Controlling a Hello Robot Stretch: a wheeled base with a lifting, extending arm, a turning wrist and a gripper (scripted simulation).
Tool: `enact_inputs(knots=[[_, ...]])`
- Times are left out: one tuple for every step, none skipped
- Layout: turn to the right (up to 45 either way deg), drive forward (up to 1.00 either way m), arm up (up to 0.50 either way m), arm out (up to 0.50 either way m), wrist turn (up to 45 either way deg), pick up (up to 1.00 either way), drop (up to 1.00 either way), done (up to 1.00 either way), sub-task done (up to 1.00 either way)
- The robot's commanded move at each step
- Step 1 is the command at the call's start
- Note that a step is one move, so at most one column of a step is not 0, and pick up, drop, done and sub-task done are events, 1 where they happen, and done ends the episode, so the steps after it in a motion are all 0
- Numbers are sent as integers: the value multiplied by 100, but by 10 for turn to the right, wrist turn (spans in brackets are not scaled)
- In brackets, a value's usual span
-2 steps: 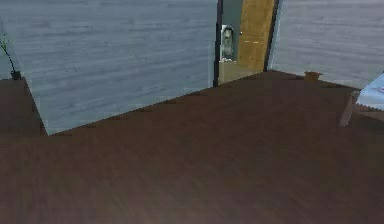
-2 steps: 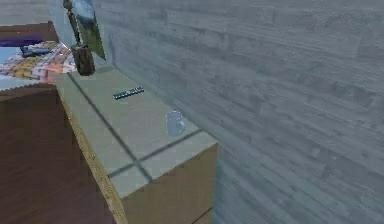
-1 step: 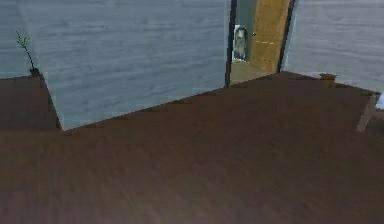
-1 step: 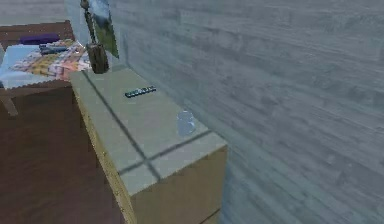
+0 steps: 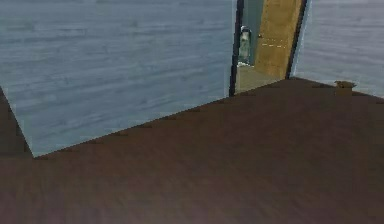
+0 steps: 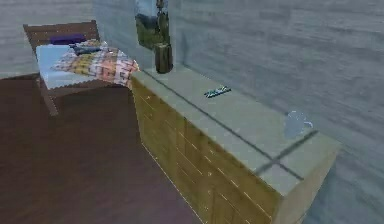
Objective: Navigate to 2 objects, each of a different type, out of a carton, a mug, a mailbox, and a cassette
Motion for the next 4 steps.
enact_inputs(knots=[[420, 0, 0, 0, 0, 0, 0, 0, 0], [0, 100, 0, 0, 0, 0, 0, 0, 0], [0, 100, 0, 0, 0, 0, 0, 0, 0], [0, 100, 0, 0, 0, 0, 0, 0, 0]])
